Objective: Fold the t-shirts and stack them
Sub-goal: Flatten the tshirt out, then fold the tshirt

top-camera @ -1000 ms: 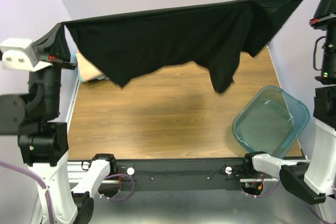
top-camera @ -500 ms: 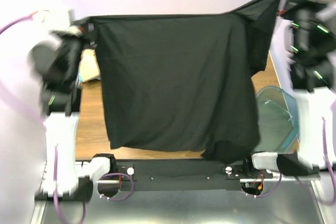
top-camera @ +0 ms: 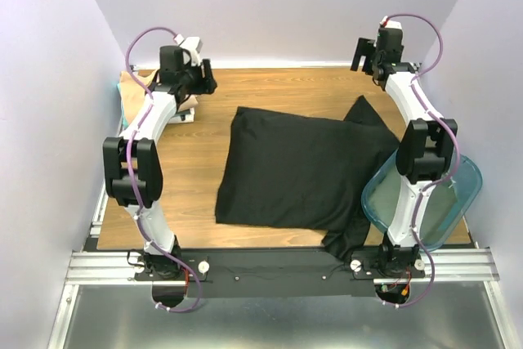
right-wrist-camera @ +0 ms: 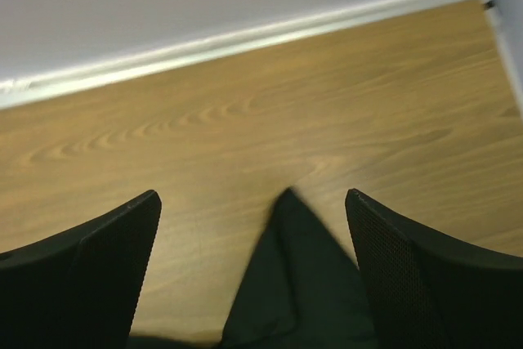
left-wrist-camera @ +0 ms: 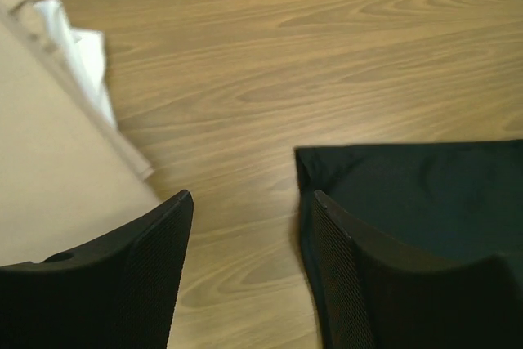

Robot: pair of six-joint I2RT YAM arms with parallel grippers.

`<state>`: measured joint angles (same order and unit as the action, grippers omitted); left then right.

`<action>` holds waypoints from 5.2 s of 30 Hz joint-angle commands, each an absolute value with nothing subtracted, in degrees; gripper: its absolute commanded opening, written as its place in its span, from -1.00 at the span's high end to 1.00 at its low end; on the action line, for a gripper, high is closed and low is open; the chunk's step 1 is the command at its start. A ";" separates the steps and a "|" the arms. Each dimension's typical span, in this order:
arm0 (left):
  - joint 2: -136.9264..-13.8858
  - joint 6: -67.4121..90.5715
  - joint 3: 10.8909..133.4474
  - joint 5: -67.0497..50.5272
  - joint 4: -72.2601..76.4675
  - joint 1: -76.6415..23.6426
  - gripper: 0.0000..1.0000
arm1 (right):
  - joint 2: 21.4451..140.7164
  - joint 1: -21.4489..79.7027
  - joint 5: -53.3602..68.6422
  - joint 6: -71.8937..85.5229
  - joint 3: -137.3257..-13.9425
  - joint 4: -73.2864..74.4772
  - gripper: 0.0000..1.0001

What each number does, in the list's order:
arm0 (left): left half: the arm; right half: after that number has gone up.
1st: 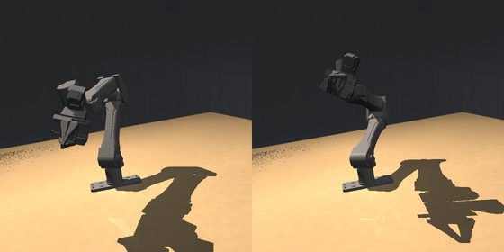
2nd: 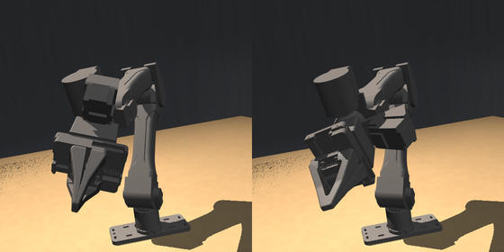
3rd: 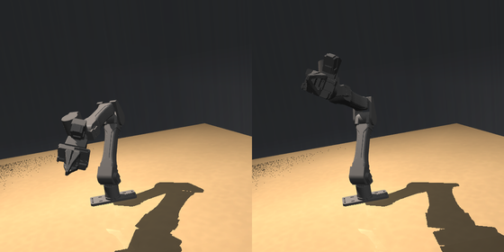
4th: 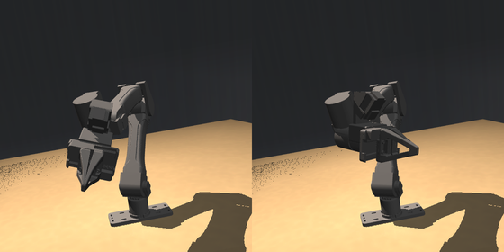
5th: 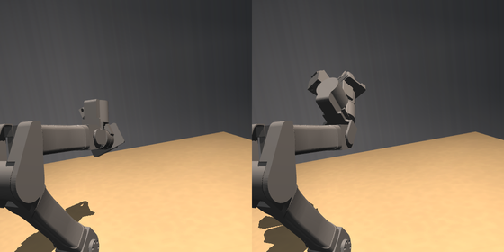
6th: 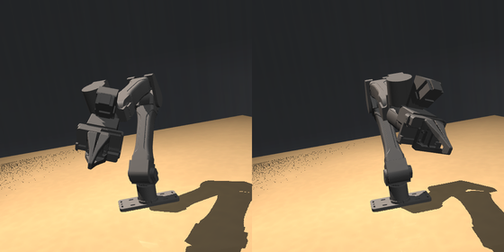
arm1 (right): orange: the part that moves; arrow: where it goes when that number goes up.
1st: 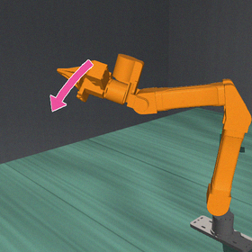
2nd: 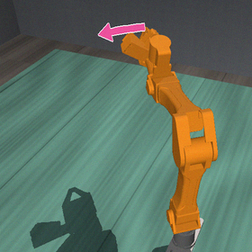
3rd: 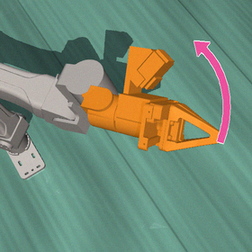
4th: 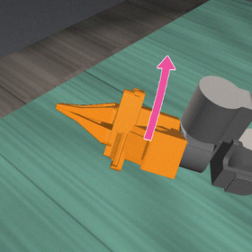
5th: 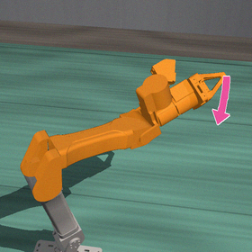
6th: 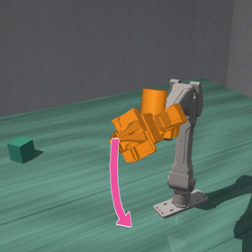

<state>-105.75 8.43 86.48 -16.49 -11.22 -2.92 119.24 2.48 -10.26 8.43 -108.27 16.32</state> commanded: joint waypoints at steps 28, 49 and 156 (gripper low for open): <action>-104.94 25.93 61.88 -23.47 -2.03 -22.24 -0.36 | 105.28 2.99 13.60 21.97 -72.60 21.01 -1.00; -113.46 24.96 65.30 -22.41 -5.01 -14.95 -0.36 | 118.82 3.96 19.77 24.17 -77.16 21.00 -0.99; -94.21 19.51 56.78 -2.90 -13.18 -1.50 -0.10 | 102.75 9.84 18.37 24.78 -77.98 26.19 -1.00</action>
